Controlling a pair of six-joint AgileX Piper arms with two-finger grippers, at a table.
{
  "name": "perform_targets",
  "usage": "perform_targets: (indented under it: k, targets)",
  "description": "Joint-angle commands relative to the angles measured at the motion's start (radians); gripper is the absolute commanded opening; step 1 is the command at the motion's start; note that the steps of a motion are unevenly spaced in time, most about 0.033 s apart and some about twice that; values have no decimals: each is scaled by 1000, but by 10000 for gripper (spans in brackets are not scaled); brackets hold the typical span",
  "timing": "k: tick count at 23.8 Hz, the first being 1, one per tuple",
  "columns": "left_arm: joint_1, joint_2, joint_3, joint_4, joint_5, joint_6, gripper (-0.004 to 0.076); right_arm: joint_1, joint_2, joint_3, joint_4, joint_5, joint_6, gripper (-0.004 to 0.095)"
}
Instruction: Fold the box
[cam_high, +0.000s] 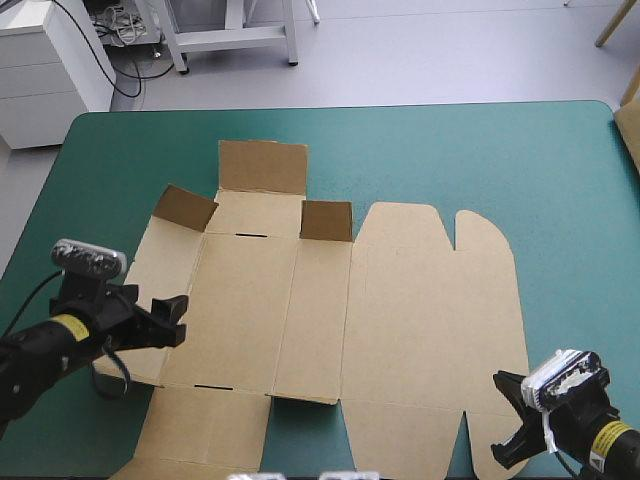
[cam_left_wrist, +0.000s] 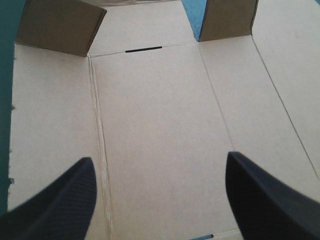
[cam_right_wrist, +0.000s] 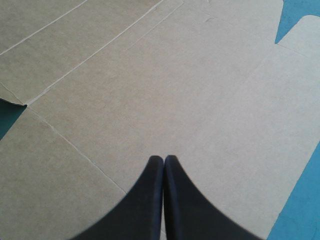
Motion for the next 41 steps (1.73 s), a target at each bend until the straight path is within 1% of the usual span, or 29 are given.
perform_targets:
  k: [1,5,7,8,12,13,16,18,20,21,22,23,26,28,33,38,41]
  targets:
    - [-3,116,-98,-11,-25,-25,515,-4,8,-26,-15,-68,1,-16]
    - [-3,265,-178,-1,45,-33,513,-4,8,-26,-15,-68,1,-16]
    - [6,331,-223,4,100,-33,512,-4,8,-26,-15,-68,1,-16]
    - [40,378,-263,-6,163,-33,512,-4,8,-26,-15,-68,1,-16]
    - [173,463,-308,-34,260,-22,512,-4,8,-26,-15,-68,1,-16]
    - [264,486,-309,-60,283,31,512,-4,8,-26,-15,-68,1,-16]
    - [360,507,-309,-120,305,132,512,-4,8,-26,-15,-68,1,-16]
    - [478,539,-309,-172,336,256,512,-4,8,-26,-15,-68,1,-16]
    - [570,574,-309,-196,363,318,512,-4,8,-26,-15,-68,1,-16]
    - [626,597,-309,-227,363,369,512,-4,8,-26,-17,-68,1,-16]
    - [649,610,-309,-249,363,397,512,-4,8,-26,-22,-68,1,-16]
    - [678,629,-309,-297,363,458,512,-4,8,-26,-29,-68,1,-16]
    - [703,683,-309,-342,365,549,512,-4,8,-26,-41,-68,1,-16]
    - [703,738,-307,-339,367,550,512,-4,8,-26,-41,-68,1,-16]
    - [703,813,-268,-346,370,549,512,-4,8,-26,-45,-68,3,-16]
    - [703,827,-154,-396,372,580,512,-4,8,-24,-47,-70,6,-16]
    - [701,827,-109,-498,372,618,512,-4,8,-24,-52,-70,6,-16]
